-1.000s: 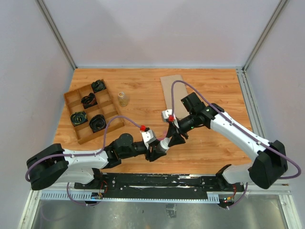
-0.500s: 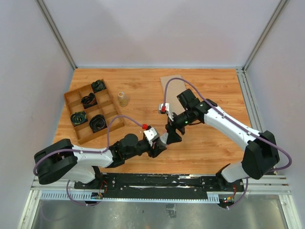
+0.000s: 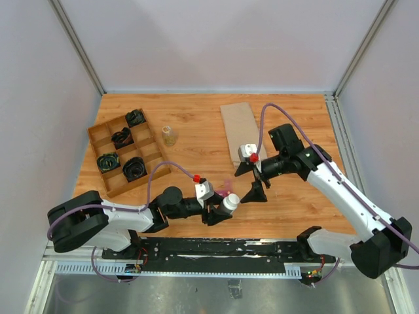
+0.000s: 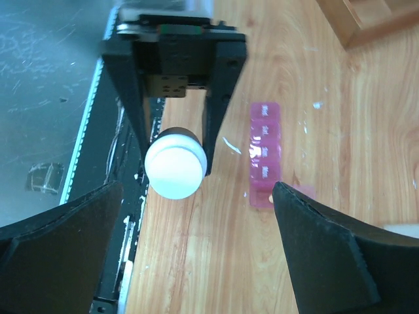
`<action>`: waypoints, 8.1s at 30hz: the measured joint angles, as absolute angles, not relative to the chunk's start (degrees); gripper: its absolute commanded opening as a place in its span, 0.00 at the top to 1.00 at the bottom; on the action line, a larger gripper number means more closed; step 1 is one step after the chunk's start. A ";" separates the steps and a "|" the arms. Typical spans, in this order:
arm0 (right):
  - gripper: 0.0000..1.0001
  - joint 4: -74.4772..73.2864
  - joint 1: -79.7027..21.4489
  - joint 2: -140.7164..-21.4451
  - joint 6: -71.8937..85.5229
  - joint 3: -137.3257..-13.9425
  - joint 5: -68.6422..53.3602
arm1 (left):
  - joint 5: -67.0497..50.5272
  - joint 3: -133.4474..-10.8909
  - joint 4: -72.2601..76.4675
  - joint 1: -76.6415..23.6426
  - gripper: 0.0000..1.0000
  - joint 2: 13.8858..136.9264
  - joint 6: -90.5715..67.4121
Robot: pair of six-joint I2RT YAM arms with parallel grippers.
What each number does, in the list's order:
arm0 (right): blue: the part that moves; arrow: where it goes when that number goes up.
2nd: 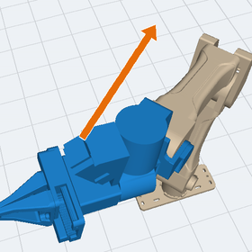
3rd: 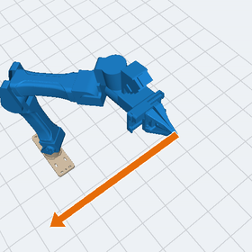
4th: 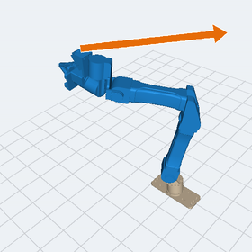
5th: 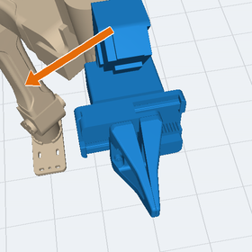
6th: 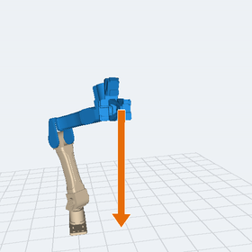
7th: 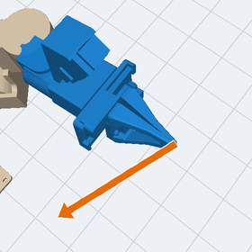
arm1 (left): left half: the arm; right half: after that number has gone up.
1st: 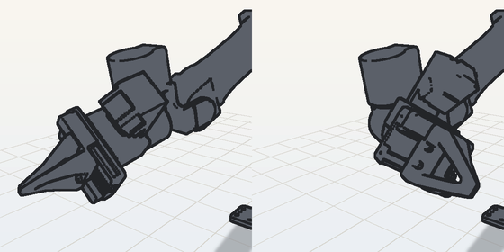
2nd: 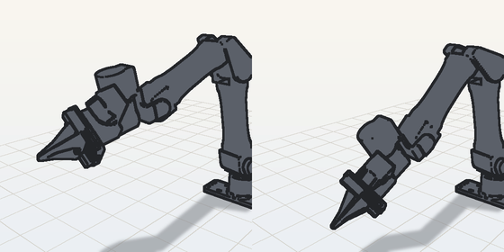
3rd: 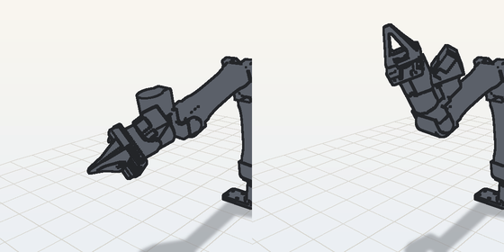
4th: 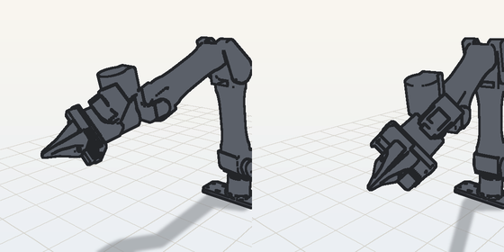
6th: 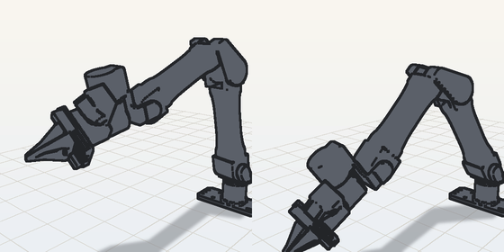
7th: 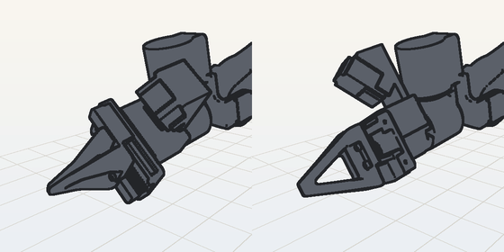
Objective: Sort the pills into containers
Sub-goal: Screw the lid of the pill bottle onto the pill bottle.
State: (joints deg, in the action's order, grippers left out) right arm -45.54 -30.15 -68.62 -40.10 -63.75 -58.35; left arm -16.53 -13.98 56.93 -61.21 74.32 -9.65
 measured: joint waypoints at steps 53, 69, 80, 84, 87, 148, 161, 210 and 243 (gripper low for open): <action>0.63 -51.51 -38.46 -69.95 -68.51 -55.59 -67.46 | -28.71 -13.19 59.57 -61.23 1.00 74.56 -13.08; 0.76 -32.64 -38.46 -71.83 -37.21 -56.23 -56.18 | -7.79 -12.34 53.08 -62.19 1.00 68.53 -8.99; 0.20 -31.68 -38.39 -80.84 -21.23 -62.52 -47.62 | 9.08 -14.17 52.14 -62.39 1.00 71.85 -1.43; 0.11 -33.45 -36.53 -76.20 -20.82 -62.50 -49.30 | 9.98 -13.82 57.82 -62.39 1.00 72.44 -1.72; 0.08 -33.80 -33.85 -71.53 -21.17 -62.50 -50.92 | 9.74 -11.99 61.56 -62.39 1.00 72.51 -2.13; 0.51 -54.89 -34.15 -64.07 -72.88 -55.53 -70.85 | -36.49 -19.79 53.28 -59.68 1.00 75.44 -4.99; 0.61 -50.19 -34.83 -64.10 -64.55 -55.48 -69.10 | -32.58 -17.41 55.59 -59.57 1.00 73.56 -5.93; 0.09 -41.63 -33.95 -67.44 -41.43 -57.91 -63.44 | -18.39 -6.42 74.11 -60.07 1.00 75.92 -6.57; 0.46 -46.96 -40.93 -65.25 -63.61 -53.39 -62.96 | -35.94 -12.56 79.68 -60.07 1.00 87.29 -14.24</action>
